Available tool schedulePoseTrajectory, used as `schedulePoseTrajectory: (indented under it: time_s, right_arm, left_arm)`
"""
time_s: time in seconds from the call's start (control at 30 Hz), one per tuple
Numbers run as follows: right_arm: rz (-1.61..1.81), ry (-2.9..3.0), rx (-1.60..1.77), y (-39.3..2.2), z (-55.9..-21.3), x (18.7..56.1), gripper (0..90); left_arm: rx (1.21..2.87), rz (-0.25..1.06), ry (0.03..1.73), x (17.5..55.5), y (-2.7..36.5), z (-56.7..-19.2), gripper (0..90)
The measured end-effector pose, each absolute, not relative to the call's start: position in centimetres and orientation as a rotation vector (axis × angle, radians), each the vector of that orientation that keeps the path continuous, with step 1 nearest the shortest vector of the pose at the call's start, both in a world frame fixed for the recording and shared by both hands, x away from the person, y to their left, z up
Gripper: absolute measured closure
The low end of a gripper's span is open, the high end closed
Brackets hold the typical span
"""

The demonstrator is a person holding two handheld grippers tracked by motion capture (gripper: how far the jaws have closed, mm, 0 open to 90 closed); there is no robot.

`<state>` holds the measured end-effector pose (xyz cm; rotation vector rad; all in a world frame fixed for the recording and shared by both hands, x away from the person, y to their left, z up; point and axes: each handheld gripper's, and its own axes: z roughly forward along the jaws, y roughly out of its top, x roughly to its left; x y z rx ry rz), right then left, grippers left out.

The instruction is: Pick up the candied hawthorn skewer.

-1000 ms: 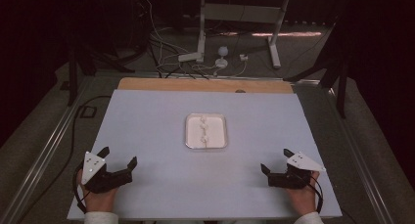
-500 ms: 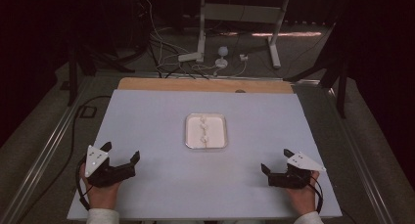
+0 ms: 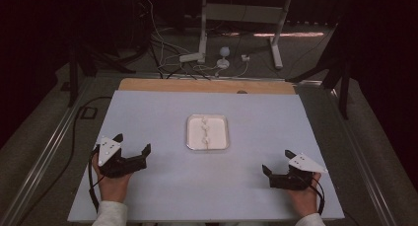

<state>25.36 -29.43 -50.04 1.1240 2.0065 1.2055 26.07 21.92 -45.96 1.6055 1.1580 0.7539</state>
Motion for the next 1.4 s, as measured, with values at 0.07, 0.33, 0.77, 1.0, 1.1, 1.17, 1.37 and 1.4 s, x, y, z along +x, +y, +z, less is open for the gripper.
schedulePoseTrajectory:
  time_s: [0.07, 0.33, 0.77, 1.0, 1.1, 1.17, 1.37, 1.4]
  right_arm:
    - [1.203, 2.012, 1.118, -29.4, -50.1, 25.4, 0.0]
    - [1.204, 2.014, 1.116, -29.3, -50.1, 25.4, 0.0]
    - [1.204, 2.026, 1.117, -29.2, -50.2, 25.5, 0.0]
    - [1.207, 2.028, 1.110, -29.2, -50.1, 25.5, 0.0]
    - [1.206, 2.030, 1.108, -29.2, -50.2, 25.5, 0.0]
    - [1.206, 2.030, 1.109, -29.2, -50.2, 25.5, 0.0]
    - [1.205, 2.031, 1.107, -29.2, -50.2, 25.4, 0.0]
    - [1.204, 2.032, 1.106, -29.2, -50.2, 25.4, 0.0]
  left_arm:
    - [1.613, 0.757, 1.152, 26.3, 21.6, -45.8, 0.6]
    - [1.637, 0.751, 1.120, 27.2, 20.5, -45.1, 0.6]
    - [1.693, 0.742, 1.095, 29.0, 18.9, -44.6, 0.6]
    - [1.706, 0.728, 1.079, 30.0, 17.5, -44.6, 0.6]
    - [1.710, 0.726, 1.068, 30.4, 16.9, -44.7, 0.6]
    - [1.713, 0.722, 1.062, 30.6, 16.6, -44.7, 0.6]
    - [1.729, 0.704, 1.066, 31.1, 16.0, -44.9, 0.6]
    - [1.737, 0.698, 1.065, 31.2, 15.9, -45.0, 0.6]
